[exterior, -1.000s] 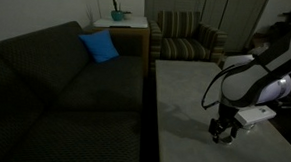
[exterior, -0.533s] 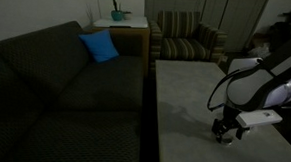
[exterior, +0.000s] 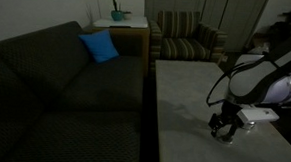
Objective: Pick the lid on the table and put it on the bottle
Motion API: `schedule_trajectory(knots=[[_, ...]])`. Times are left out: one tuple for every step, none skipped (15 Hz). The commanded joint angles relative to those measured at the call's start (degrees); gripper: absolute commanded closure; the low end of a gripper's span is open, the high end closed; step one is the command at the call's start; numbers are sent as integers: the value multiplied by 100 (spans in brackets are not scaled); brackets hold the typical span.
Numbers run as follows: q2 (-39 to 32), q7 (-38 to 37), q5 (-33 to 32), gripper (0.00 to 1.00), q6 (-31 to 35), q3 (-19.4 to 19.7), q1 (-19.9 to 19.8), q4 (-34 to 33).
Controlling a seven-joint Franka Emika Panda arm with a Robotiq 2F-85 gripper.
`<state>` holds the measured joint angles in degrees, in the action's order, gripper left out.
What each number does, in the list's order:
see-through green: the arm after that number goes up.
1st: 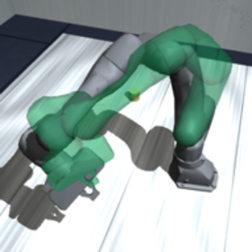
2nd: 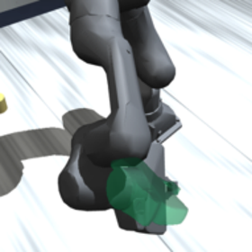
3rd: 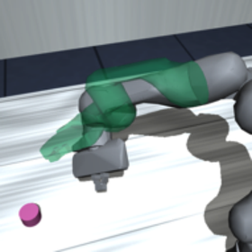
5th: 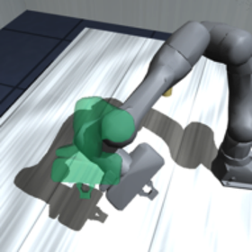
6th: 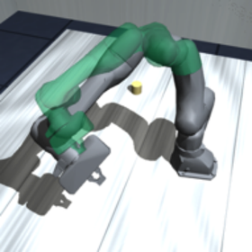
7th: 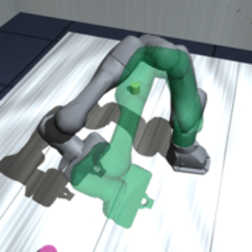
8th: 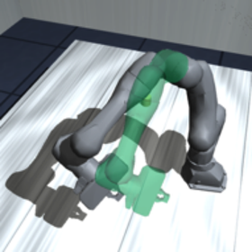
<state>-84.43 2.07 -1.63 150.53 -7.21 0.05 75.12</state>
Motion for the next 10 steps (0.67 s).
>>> schedule_trajectory(knots=[[0, 257, 244, 0, -220, -154, -158, -5], [0, 111, 285, 0, -257, -87, -100, -18], [0, 50, 326, 0, -296, -51, -67, -30], [0, -84, 364, 0, -362, 26, 5, -61], [0, -200, 408, 0, -420, 70, 44, -73], [0, -401, 443, 0, -490, 159, 119, -92], [0, -563, 467, 0, -538, 218, 164, -100], [0, -701, 491, 0, -592, 256, 192, -106], [0, -794, 512, 0, -651, 276, 206, -112], [0, -894, 540, 0, -710, 297, 223, -123]])
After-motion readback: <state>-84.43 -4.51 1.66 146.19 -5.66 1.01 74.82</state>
